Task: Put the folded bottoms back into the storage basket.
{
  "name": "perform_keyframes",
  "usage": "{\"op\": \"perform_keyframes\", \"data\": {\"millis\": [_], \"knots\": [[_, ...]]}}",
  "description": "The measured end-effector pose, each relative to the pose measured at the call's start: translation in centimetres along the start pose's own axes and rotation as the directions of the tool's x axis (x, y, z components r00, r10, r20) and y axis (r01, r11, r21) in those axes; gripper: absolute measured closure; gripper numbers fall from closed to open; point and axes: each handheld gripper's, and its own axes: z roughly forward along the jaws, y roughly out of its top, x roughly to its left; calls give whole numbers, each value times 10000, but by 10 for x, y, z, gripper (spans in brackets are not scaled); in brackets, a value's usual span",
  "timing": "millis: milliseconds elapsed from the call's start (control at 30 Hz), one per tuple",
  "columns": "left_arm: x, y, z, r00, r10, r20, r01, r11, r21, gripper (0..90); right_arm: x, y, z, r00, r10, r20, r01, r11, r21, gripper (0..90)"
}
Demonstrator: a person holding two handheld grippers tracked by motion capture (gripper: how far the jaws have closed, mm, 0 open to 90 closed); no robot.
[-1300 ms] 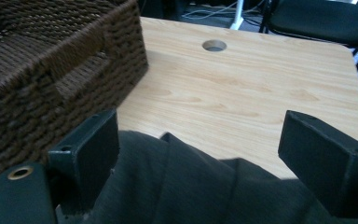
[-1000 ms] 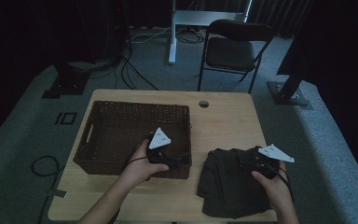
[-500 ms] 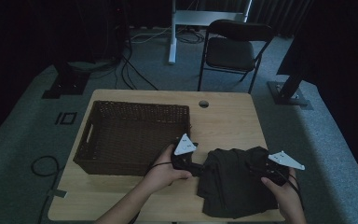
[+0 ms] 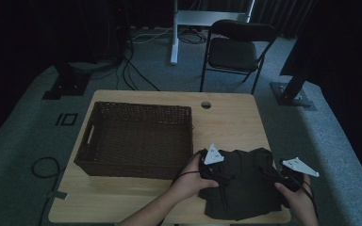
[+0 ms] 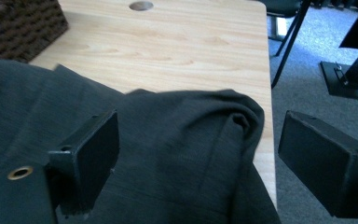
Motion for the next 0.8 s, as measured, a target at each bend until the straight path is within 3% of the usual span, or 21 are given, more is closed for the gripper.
{"op": "perform_keyframes", "data": {"millis": [67,133,167,200,300,467,633,800], "knots": [[-2,-4,8,9998,-35,-209,41,9996,272,185,-3,-3,3,10000,47,10,-47,9999,114,120],[-1,-8,13,9959,-92,-904,148,9980,618,185,-6,-5,6,10000,48,-18,-48,9997,236,120],[-1,-10,15,9947,-238,-996,297,9979,582,185,-7,-6,7,10000,92,-32,-92,9996,262,119],[0,-12,18,9941,-503,-961,564,9965,612,185,-8,-7,9,9999,122,-45,-121,9995,298,119],[2,-18,24,9903,-593,-1254,695,9945,787,185,-12,-10,14,9998,188,-18,-187,9989,425,119],[6,-26,33,9867,-891,-1363,1019,9907,901,184,-15,-17,25,9999,128,-69,-122,9968,793,119],[8,-31,41,9840,-883,-1547,1046,9895,1002,170,-16,-24,33,10000,46,-9,-44,9931,1170,119],[10,-40,51,9783,-857,-1888,1067,9888,1040,160,-20,-28,38,9997,240,-65,-230,9923,1217,106]]}}
